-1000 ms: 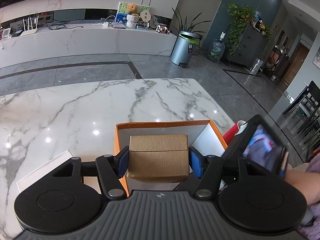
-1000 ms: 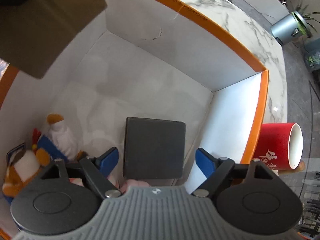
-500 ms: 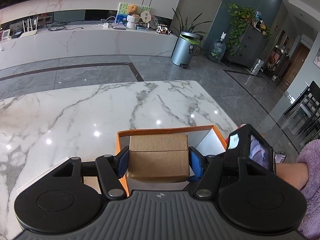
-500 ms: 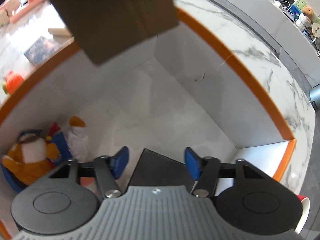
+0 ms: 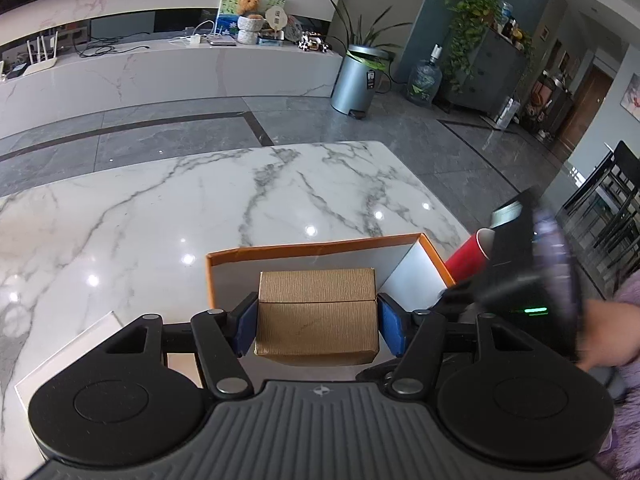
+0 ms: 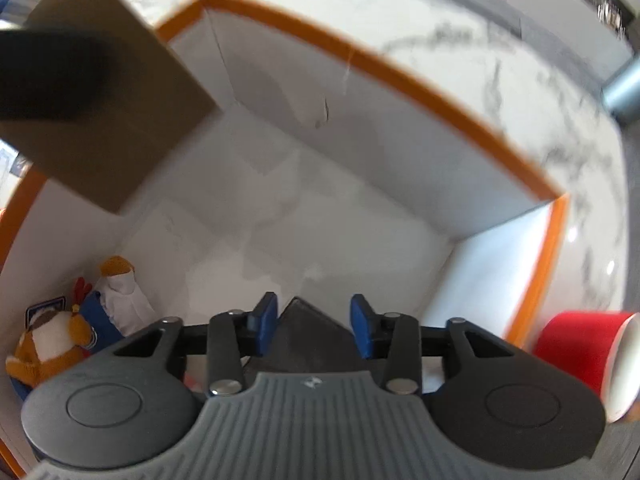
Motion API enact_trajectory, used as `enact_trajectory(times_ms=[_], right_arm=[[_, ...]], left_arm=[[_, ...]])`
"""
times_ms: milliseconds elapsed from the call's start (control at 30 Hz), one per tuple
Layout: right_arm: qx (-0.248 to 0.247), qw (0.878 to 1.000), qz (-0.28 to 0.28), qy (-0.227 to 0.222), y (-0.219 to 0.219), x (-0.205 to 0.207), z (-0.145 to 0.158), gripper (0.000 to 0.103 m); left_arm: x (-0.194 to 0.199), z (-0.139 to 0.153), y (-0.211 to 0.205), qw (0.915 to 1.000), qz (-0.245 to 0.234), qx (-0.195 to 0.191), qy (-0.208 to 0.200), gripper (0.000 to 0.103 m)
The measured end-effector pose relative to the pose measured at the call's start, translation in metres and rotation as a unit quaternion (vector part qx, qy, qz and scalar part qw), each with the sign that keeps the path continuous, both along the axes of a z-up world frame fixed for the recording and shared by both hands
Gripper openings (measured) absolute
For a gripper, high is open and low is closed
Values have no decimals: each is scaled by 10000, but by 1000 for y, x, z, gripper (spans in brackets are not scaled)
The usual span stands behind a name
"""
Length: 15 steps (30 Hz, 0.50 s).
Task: Organize objects
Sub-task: 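Carry the cardboard box and grey case over the orange box with both tools, then lower the cardboard box and grey case into the box and open both tools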
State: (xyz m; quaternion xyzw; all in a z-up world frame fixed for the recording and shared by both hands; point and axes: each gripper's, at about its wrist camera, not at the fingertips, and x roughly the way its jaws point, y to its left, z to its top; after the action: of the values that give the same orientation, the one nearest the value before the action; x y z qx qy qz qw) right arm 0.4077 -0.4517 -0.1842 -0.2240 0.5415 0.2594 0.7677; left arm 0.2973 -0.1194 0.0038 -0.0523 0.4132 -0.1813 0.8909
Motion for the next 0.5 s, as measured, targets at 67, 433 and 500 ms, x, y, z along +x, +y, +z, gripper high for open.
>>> enact_trajectory(times_ms=[67,433,500], right_arm=[[150,9994,-30,-314,-9,-12,22,49],[158,9883,-1016,-1122,-54,-13,61,28],[199,9884,-1111,-1019,-60,-1,59,28]], left_arm=[[3,0,-7,10000,-19,18,11,70],[34,-38,-50,9974,308,-330,564,70],[40,-46,-58,9966,390,-318,657,70]])
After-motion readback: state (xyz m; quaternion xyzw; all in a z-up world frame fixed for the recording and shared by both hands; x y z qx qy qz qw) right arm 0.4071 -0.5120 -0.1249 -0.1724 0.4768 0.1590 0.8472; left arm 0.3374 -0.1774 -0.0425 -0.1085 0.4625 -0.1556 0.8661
